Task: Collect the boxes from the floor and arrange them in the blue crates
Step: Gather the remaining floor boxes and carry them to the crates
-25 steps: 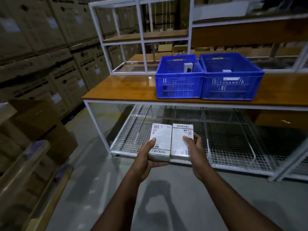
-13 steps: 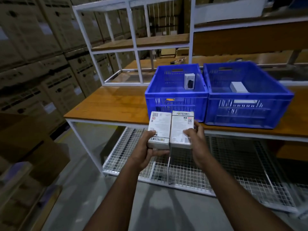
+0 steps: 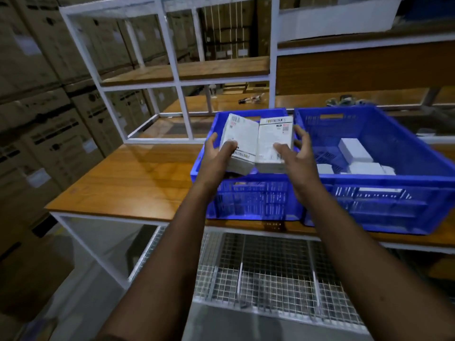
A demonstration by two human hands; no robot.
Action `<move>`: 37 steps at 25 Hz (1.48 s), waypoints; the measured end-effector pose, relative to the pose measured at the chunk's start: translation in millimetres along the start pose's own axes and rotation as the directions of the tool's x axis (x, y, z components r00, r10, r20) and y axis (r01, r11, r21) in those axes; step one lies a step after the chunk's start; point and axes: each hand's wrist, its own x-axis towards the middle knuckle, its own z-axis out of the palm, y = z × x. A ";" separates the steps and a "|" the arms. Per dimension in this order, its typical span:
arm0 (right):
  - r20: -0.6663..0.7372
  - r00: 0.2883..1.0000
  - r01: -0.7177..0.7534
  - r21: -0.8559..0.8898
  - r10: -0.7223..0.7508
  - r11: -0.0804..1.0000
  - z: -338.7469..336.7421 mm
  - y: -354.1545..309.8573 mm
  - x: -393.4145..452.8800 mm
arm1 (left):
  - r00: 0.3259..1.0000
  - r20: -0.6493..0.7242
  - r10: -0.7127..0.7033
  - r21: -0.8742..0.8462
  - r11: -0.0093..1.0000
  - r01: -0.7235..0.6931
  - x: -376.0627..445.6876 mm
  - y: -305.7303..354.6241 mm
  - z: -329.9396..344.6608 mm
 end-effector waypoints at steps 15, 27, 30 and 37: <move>-0.006 0.837 -0.075 -0.992 0.547 0.104 29.4 43.6 110.0 | 0.774 0.320 -0.546 0.902 0.425 -0.072 125.2 -49.5 53.2; 0.143 0.913 0.046 -0.967 0.382 0.251 24.7 53.2 100.1 | 0.974 0.148 -0.174 0.908 0.415 -0.064 100.6 -43.0 45.1; 0.165 0.985 0.142 -0.930 0.040 0.338 27.3 60.5 86.3 | 0.992 -0.055 0.111 0.870 0.493 -0.007 84.0 -40.8 39.3; 0.323 0.828 0.556 -0.588 -0.459 0.588 56.2 67.4 34.9 | 0.763 -0.396 0.512 0.818 0.574 0.039 21.2 -41.8 9.2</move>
